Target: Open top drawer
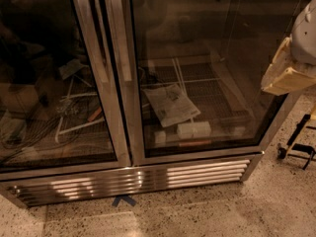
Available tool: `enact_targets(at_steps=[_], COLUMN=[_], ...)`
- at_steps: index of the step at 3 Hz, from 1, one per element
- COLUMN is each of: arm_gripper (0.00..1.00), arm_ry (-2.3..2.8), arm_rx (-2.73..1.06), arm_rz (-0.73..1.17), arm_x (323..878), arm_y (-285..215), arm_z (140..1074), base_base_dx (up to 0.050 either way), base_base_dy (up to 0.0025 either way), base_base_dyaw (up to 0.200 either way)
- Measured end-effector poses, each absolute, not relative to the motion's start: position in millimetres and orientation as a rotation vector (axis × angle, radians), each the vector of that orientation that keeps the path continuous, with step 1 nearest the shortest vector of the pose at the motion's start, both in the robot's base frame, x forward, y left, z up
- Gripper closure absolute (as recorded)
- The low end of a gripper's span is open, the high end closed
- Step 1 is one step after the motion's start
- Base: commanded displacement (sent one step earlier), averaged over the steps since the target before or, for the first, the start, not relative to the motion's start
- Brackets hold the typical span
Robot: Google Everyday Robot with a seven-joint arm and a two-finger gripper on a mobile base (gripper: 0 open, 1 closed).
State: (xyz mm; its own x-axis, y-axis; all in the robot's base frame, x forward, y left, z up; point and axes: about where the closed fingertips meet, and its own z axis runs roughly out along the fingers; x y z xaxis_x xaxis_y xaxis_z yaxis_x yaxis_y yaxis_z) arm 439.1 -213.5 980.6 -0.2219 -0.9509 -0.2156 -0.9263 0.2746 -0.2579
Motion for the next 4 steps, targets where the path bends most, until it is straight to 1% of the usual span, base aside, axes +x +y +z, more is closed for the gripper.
enact_targets(at_steps=[2,4], arm_gripper=[1.0,1.0], arm_ry=[2.22,2.207], arm_rx=[-1.647,-1.516], arm_rz=[-0.082,-0.043], arm_x=[448,471], arm_y=[-195,-166], arm_z=[989,999], base_base_dx=[0.0,0.0], base_base_dy=[0.0,0.0], base_base_dyaw=[0.0,0.0])
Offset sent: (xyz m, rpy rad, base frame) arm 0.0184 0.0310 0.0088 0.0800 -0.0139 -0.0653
